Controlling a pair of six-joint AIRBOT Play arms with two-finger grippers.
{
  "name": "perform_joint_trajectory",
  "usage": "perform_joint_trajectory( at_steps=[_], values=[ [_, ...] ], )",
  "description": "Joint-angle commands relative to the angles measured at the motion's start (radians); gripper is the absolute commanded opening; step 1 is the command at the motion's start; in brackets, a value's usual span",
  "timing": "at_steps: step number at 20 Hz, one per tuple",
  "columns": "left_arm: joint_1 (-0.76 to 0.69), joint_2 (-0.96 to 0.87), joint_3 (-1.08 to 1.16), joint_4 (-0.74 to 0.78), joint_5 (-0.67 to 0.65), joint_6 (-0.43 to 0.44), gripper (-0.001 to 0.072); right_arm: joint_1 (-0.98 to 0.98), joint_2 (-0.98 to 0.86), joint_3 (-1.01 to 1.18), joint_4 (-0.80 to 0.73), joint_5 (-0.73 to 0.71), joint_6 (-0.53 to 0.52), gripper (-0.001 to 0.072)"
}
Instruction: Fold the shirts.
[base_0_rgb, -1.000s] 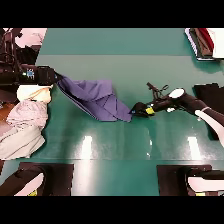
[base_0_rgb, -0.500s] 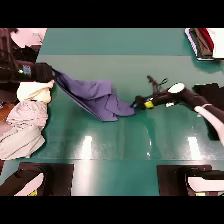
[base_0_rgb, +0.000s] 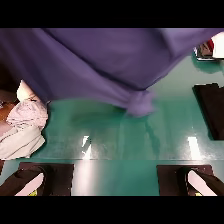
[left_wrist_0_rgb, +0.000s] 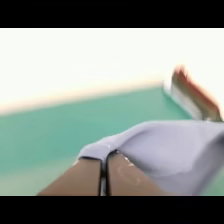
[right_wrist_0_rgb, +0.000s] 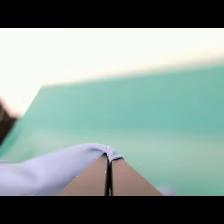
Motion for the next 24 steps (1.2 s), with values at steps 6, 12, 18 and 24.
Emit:
perform_joint_trajectory(
  at_steps=[6, 12, 18, 24],
  values=[
    [0.001, 0.125, 0.15, -0.173, 0.157, 0.0, 0.0023, -0.352, 0.217, 0.41, -0.071, -0.03, -0.02, 0.0014],
    [0.001, 0.136, 0.13, -0.205, 0.153, 0.034, 0.0024, -0.424, 0.113, 0.591, -0.064, 0.037, 0.048, 0.0013],
    [0.001, 0.047, -0.286, -0.135, -0.005, -0.032, 0.0023, -0.283, -0.077, 0.401, -0.072, 0.221, 0.108, 0.0012],
    [0.001, -0.27, -0.615, -0.14, 0.006, -0.022, 0.0024, 0.106, -0.419, 0.266, -0.411, 0.298, 0.167, 0.0012]
  ],
)
